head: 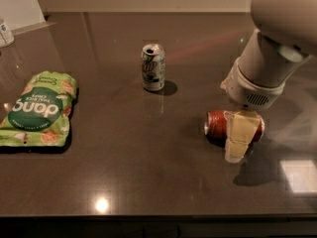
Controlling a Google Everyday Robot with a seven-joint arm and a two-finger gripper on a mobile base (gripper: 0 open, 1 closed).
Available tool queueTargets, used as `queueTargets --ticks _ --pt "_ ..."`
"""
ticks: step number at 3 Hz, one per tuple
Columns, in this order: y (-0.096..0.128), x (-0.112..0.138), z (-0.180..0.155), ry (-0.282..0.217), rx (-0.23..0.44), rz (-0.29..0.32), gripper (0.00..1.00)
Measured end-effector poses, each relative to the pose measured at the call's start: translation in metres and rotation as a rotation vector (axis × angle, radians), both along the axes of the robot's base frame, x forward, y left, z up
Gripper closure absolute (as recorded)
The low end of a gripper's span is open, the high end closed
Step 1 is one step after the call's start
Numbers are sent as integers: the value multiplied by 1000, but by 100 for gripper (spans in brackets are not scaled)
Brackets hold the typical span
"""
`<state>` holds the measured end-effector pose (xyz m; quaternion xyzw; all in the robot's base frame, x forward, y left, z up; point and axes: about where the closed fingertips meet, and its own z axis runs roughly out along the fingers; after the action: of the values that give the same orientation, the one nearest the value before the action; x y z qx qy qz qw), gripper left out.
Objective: Pick coke can
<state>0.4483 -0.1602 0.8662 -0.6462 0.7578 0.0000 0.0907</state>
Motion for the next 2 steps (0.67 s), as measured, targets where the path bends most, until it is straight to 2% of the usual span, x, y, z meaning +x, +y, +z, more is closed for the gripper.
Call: queueTargets --ticks 1,2 --pt "-3 1 -11 18 -24 -1 0" --pt "-9 1 -18 35 -43 -4 18"
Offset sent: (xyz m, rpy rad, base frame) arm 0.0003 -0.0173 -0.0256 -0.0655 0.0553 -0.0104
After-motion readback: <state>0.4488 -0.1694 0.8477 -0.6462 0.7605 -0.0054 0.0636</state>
